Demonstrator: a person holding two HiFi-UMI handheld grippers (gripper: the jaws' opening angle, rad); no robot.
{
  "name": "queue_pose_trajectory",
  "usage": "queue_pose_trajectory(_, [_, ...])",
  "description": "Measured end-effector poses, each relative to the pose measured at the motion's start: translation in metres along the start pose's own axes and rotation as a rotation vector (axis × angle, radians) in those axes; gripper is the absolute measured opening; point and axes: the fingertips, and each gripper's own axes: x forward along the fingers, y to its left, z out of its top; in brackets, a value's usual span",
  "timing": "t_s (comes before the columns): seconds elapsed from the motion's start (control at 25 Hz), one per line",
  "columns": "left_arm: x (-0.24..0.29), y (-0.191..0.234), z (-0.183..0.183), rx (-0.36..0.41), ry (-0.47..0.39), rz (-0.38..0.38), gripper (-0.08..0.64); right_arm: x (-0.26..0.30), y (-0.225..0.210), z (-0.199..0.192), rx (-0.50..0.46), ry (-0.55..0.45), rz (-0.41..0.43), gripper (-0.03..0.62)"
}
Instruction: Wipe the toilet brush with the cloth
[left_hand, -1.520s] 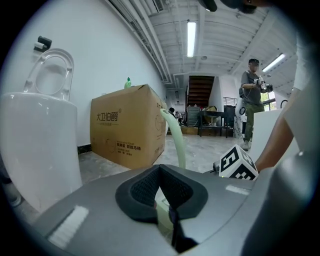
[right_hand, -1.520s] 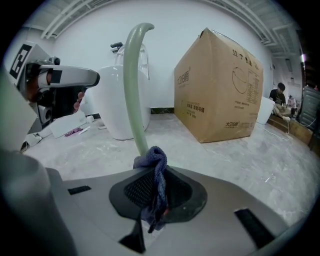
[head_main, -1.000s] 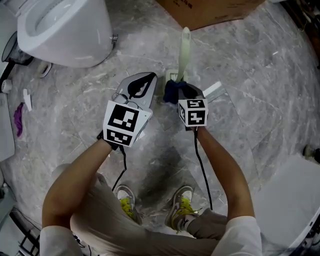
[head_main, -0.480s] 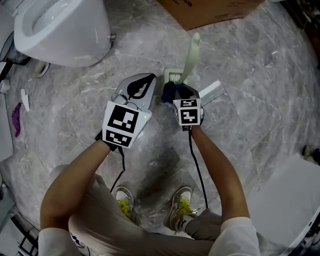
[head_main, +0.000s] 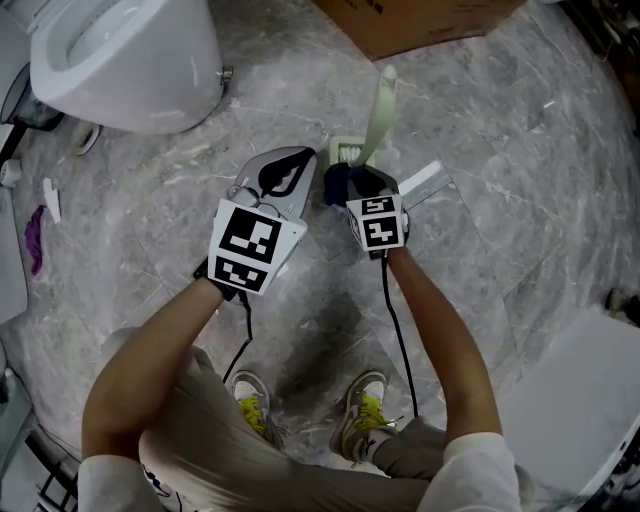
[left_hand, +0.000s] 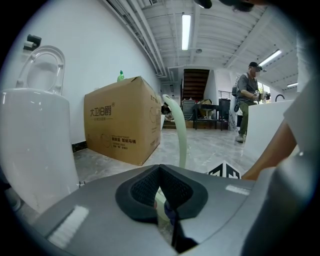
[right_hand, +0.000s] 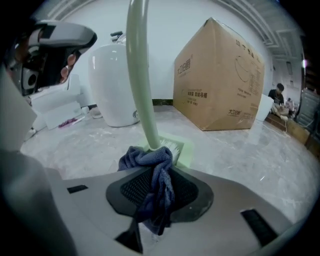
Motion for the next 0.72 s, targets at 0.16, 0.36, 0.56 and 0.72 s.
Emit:
queue_pose_trajectory(0.16, [0.000,0.001,0.002,-0.015,-0.006,-0.003,0.002,-0.014,-0.004,0.001,0.088,-0.054,0.014,0.193])
queue_pose_trajectory(0.36, [0.001,0.000,0.001,-0.018,0.000,-0.004,0.002,-0.032,-0.009,0.000,0.105,-0.142,-0.108,0.199])
queue_pose_trajectory(0.56, [-0.001,-0.001,0.003,-0.016,-0.002,-0.007,0.002,-0.030,0.011,0.001,0.147,-0.166,-0.146,0.219])
queue_pose_trajectory(0.72, [-0.004,-0.001,0.003,-0.011,0.000,-0.006,0.002,-0.021,0.023,0.011,0.146,-0.155,-0.129,0.219])
